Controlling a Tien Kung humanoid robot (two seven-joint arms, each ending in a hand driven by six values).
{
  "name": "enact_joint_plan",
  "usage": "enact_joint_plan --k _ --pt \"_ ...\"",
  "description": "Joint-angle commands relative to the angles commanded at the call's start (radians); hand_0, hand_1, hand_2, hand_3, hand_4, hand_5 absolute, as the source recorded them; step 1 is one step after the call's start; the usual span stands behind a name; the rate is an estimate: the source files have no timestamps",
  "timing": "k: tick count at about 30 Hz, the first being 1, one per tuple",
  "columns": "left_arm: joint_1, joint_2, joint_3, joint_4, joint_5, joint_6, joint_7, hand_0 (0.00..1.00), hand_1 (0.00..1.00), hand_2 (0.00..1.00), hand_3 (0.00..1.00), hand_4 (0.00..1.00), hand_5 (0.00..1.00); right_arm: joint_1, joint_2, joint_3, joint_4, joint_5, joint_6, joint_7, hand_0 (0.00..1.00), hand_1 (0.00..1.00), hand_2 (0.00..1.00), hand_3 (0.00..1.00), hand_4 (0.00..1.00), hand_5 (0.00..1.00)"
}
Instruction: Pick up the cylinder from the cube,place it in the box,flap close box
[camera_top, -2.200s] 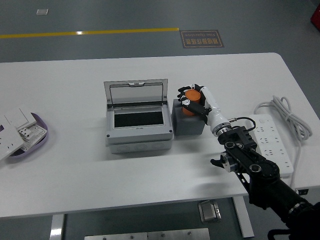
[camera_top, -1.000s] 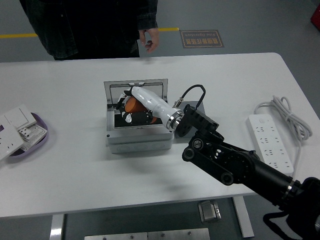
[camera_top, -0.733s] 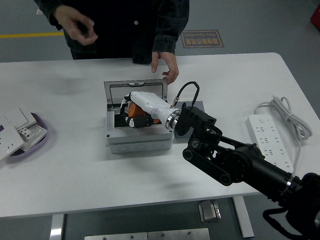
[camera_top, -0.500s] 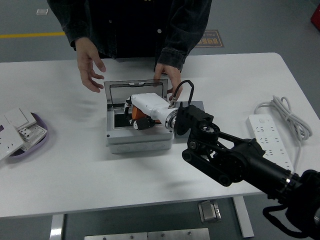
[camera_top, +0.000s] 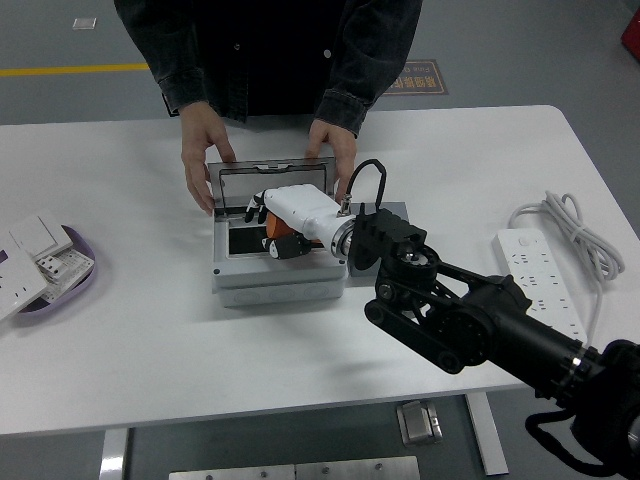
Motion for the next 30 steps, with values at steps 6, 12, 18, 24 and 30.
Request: enact_joint_plan --k 6,12,18,24,30 --pt "-0.001 0.000 -0.001 0.000 0.003 -0.001 0.000 0.605 0.583 0.557 0.599 0.668 0.284 -0.005 0.000 0.000 0.001 0.026 -0.003 0.012 0.835 0.707 0.679 0.709 0.635 0.085" --pt "-0.001 -0.001 0.000 0.000 0.003 -0.001 0.000 0.605 0.583 0.557 0.599 0.668 0.284 -0.011 0.000 0.000 0.004 0.085 -0.010 0.035 0.839 0.706 0.681 0.717 0.665 0.092" --pt "-0.001 -0.002 0.003 0.000 0.000 -0.001 -0.002 0.605 0.582 0.557 0.599 0.667 0.282 -0.038 0.000 -0.002 0.040 0.262 -0.039 0.116 0.838 0.704 0.681 0.726 0.690 0.081" --pt "0.004 -0.003 0.005 0.000 -0.002 0.001 0.001 0.605 0.582 0.557 0.598 0.666 0.281 -0.036 -0.033 0.053 0.152 0.462 -0.062 0.161 0.816 0.694 0.671 0.721 0.691 0.094" --pt "0.002 -0.002 0.002 0.000 0.004 -0.001 0.000 0.605 0.582 0.557 0.598 0.666 0.281 0.026 -0.071 0.105 0.149 0.541 -0.069 0.144 0.786 0.668 0.652 0.705 0.691 0.116"
